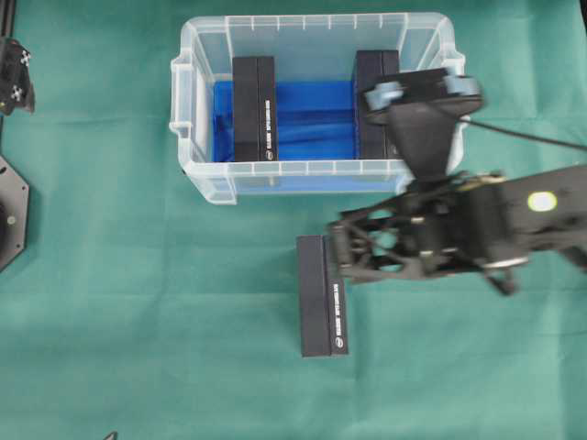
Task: Take out the box from the case.
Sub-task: 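Withdraw the right gripper to the upper right side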
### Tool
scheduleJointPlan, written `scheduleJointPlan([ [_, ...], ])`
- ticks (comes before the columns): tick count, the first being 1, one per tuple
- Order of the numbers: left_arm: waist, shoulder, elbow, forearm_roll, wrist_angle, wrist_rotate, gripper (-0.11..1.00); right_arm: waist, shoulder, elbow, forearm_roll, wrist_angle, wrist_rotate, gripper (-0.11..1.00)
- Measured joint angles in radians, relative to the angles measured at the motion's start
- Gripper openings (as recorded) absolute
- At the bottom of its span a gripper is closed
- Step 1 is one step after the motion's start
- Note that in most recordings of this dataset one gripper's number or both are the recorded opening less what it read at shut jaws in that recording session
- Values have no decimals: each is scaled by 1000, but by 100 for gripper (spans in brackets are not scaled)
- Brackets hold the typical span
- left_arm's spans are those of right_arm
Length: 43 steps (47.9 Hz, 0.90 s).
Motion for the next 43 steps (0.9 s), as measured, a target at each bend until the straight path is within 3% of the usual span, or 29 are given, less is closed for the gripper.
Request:
scheduleJointPlan([
  [21,0,-2,0,2,-2,0,92,52,-380,356,6,8,100,85],
  [28,2,-2,0,5,-3,0,92,52,-454,408,6,11,92,85],
  [43,0,0,0,5,-2,0,92,37,-460,439,-5,11,40,85],
])
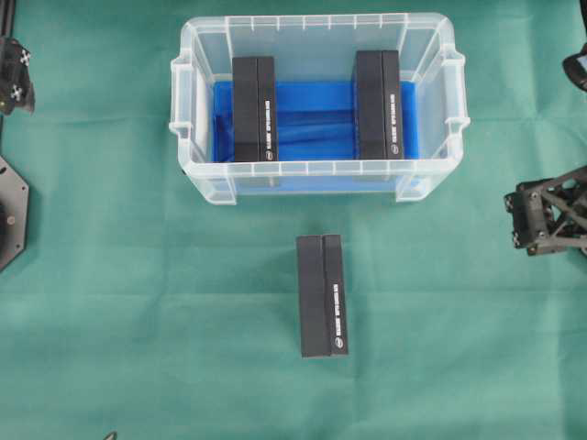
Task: Take out the box from the case.
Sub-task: 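Withdraw the right gripper to the upper right side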
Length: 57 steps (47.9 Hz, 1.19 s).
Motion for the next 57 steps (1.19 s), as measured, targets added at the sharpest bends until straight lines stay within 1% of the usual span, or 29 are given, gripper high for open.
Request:
scheduleJointPlan([
  [6,2,0,3,2,-2,-2,92,-69,0,8,-11,0,-55,85],
  [11,2,0,5,0,0,-5,92,-152,-6,12,-12,-3,-120,85],
  [21,0,-2,5,2,0,-6,92,-339,-14,28,-12,-37,-327,85],
  [26,2,-2,5,2,0,-6,92,-434,-14,38,-6,-77,-436,85],
  [30,0,-2,5,2,0,-6,92,-506,-15,48,5,-98,-497,85],
  [36,0,-2,6,3,-2,-8,92,-594,-15,64,26,-117,-578,85],
  [38,2,-2,6,3,0,-9,92,-624,-14,71,35,-118,-598,85],
  [42,0,-2,5,3,0,-9,92,-658,-15,77,44,-118,-624,85],
  [44,0,0,6,3,-2,-9,92,-661,-15,78,51,-120,-630,85],
  [57,0,-2,6,3,0,-9,92,-672,-14,89,52,-121,-632,85],
])
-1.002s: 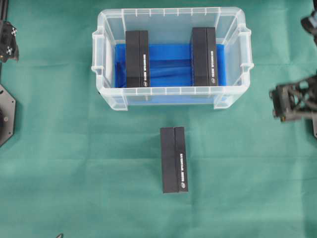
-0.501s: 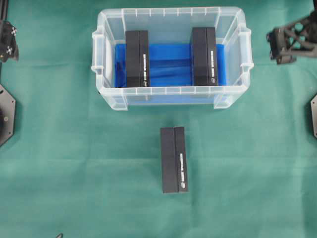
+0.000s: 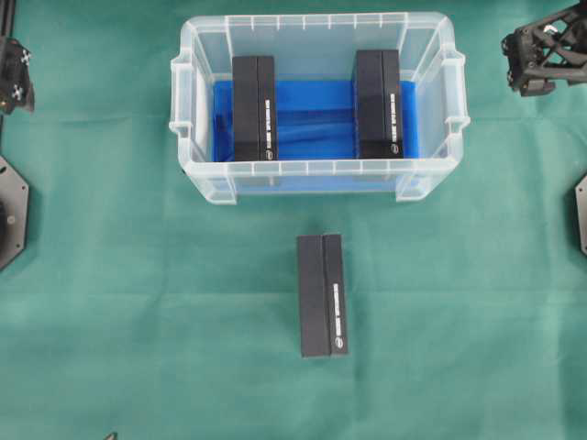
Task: Take out the box from the case.
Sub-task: 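Withdraw the right gripper to the upper right side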
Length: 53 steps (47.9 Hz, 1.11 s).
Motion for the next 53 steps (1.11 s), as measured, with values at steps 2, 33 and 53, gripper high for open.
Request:
scheduleJointPlan([
  [2,0,0,0,0,0,0,92,-2,-2,2,0,0,0,85],
  [33,0,2,0,0,0,-5,92,-2,0,2,2,0,0,85],
  [53,2,117,-51,-2,-21,-3,92,-2,0,2,2,0,0,85],
])
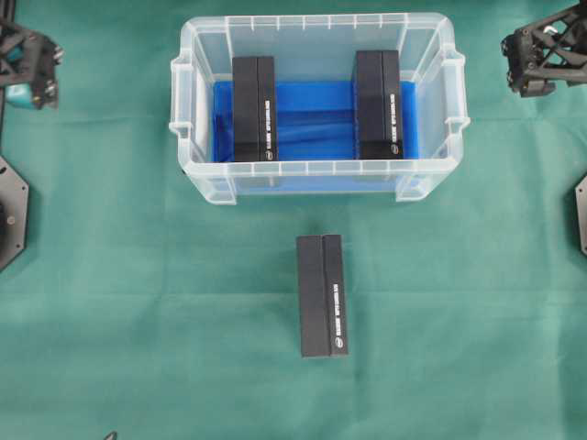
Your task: Take out the box from the case.
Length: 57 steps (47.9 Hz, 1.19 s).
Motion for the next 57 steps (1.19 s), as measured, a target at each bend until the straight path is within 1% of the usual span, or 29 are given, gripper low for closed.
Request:
scheduleJointPlan([
  [7,-2,74,-51,0,-40,-2,92,0,-2,-2,0,0,0,85],
  [16,-20,209,-147,-2,-69,3,92,2,-2,0,0,-2,-3,85],
  [23,-46,318,-244,-5,-71,-12,92,0,0,0,-2,0,-6,85],
  [33,-83,453,-376,-5,-71,-54,92,0,-2,0,-6,-2,-8,85],
  [42,-110,545,-469,-2,-72,-81,92,2,-2,-2,-6,-2,-17,85],
  [57,-127,658,-600,-2,-71,-86,92,0,-2,0,-9,-15,-18,85],
])
